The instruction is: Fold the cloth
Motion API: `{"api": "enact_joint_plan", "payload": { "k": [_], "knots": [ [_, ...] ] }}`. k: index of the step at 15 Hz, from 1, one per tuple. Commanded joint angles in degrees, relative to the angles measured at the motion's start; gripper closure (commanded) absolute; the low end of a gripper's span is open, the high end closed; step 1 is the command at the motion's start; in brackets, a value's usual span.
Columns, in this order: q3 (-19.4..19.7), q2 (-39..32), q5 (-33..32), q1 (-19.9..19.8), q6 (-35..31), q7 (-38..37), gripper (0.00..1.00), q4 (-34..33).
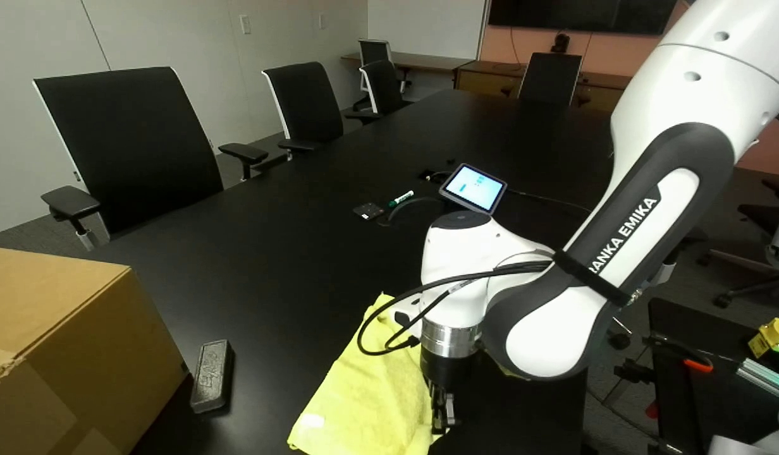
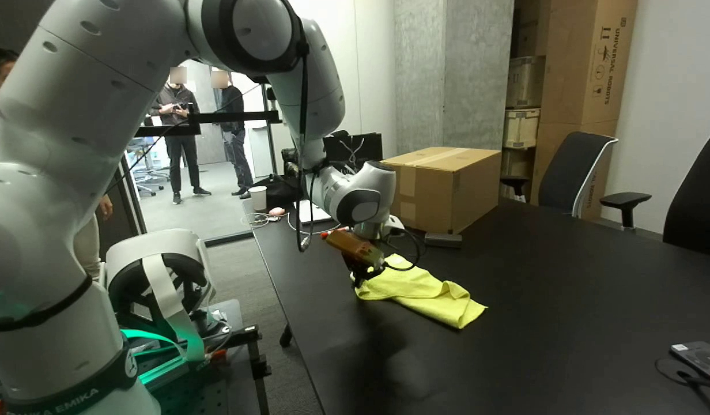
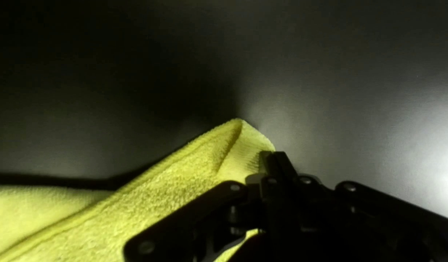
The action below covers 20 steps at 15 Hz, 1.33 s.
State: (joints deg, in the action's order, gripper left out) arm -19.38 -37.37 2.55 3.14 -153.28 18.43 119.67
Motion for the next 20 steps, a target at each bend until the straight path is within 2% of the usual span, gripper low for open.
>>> {"api": "enact_joint_plan", "payload": {
  "k": [1,6,9,13,20],
  "knots": [
    [0.8,5.11,-1.43,0.78,0.35,0.13,0.99,0.72],
    [1.43,7.6,-3.2,2.11,1.38,0.4,0.99,-1.98],
    [1.81,5.83,-4.35,3.55,3.11,0.88,0.99,-6.62],
    [1.73,0.62,-6.28,6.02,9.97,3.44,0.99,-16.83],
    [3.25,-11.53,-11.92,13.46,22.62,6.81,0.99,-38.58]
  ]
}}
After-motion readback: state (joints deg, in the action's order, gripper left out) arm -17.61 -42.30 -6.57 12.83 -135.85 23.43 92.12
